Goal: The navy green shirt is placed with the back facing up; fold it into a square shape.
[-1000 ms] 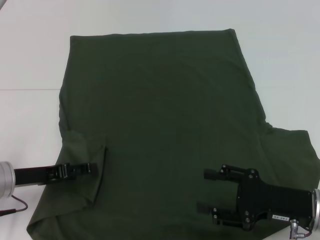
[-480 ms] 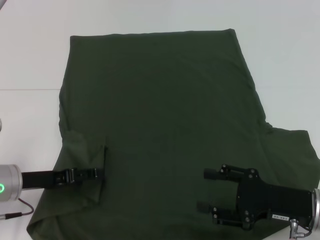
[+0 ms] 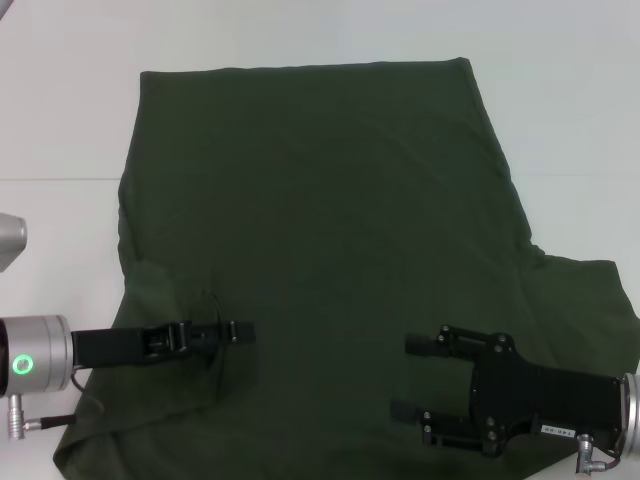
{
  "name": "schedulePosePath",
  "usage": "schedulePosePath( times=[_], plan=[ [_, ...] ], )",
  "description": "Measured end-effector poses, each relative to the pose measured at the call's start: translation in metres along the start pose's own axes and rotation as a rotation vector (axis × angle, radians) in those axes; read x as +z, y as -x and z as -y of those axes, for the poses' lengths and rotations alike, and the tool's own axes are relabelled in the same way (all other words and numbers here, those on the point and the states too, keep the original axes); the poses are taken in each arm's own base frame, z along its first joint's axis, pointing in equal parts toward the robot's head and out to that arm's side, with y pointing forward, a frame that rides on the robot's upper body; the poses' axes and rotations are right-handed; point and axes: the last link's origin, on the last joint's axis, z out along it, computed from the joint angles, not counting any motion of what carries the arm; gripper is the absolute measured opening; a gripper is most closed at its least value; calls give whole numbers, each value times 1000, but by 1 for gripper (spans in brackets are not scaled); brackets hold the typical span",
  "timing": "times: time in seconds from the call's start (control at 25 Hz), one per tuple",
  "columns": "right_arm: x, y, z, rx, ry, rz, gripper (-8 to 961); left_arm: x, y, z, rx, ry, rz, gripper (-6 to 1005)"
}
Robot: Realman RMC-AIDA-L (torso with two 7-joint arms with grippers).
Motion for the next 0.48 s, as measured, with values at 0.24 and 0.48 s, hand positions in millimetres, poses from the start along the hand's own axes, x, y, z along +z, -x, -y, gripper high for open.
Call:
schedulePosePath(
  times=[0.24,0.48],
  plan=[
    [-1,-1,-1,4,-4,-1,749,-2,0,-1,-18,17,-12,892],
    [-2,-1,-1,2,-3,0,749,-8,2,-2,-26,43,0,891]
  ],
)
